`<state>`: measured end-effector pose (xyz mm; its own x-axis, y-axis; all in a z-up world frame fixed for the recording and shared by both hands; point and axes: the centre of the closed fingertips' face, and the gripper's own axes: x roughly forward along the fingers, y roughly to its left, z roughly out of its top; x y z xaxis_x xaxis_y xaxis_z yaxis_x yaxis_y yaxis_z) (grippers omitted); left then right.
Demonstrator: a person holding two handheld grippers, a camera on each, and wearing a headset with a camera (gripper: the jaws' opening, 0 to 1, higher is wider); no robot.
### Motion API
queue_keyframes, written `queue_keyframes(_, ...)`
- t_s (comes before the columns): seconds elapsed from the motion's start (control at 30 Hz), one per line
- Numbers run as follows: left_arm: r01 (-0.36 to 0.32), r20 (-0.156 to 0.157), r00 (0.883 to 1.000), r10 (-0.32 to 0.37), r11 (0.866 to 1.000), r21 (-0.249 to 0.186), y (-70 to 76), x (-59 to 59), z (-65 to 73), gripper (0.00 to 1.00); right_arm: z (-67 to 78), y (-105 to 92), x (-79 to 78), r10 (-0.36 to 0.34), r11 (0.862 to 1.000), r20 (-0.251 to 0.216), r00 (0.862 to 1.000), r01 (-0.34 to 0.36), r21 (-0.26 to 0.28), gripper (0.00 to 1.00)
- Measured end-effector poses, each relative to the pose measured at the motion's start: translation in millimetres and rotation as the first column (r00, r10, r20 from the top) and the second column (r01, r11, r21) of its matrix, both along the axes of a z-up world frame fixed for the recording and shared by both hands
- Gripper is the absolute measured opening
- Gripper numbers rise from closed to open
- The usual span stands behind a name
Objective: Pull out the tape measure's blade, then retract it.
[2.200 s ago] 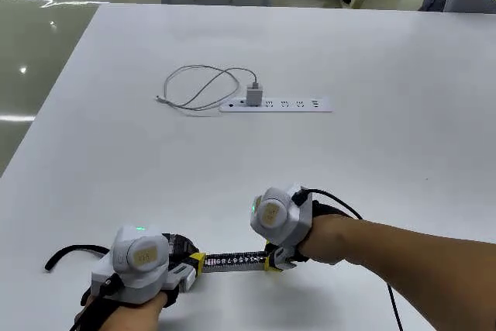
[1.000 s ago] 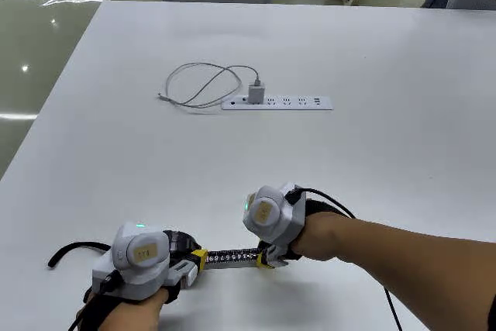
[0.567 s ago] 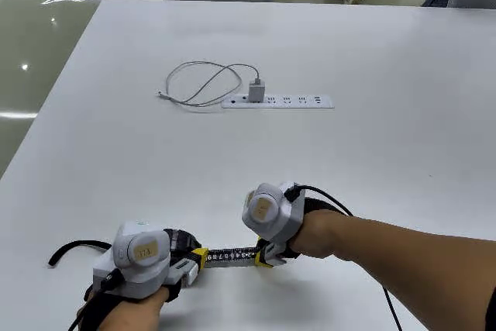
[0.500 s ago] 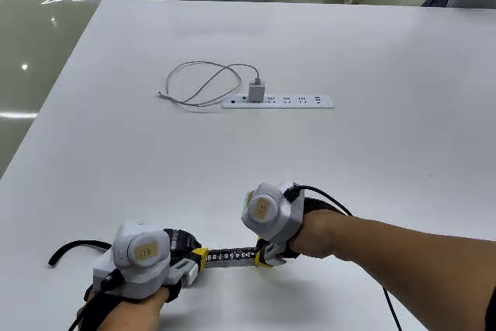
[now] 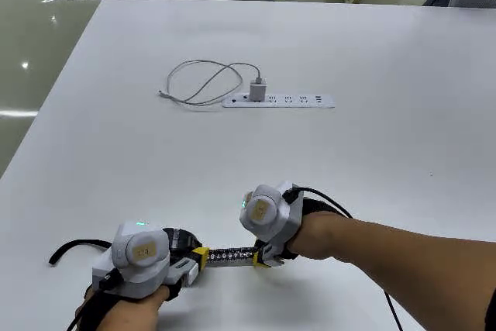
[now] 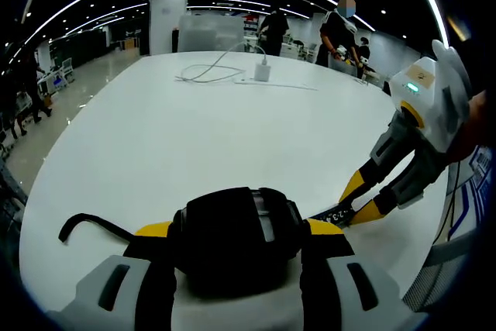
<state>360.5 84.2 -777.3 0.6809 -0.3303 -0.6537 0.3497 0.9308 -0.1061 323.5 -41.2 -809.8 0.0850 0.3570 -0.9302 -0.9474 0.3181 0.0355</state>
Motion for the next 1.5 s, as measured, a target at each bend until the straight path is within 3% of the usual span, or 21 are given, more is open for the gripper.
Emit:
queue_keyframes(0.23,0.003,-0.01,1.0,-0.004,1.0,-0.028,0.3,-0.5,-0.2,0.6,0.6,13.0,1.2,-0.02,0.999,-0.004,1.0,0.02,0.032,0.1)
queue_keyframes(0.33,0.005,-0.012,1.0,-0.005,1.0,-0.029,0.4,-0.3,-0.5,0.6,1.6,20.0,1.7,0.009,1.0,0.012,1.0,-0.009,0.022,0.1)
queue_keyframes(1.5,0.005,-0.025,1.0,-0.006,0.999,-0.035,0.9,-0.5,-0.6,0.6,-0.1,29.5,5.2,-0.012,0.998,-0.014,1.0,0.013,0.058,0.09)
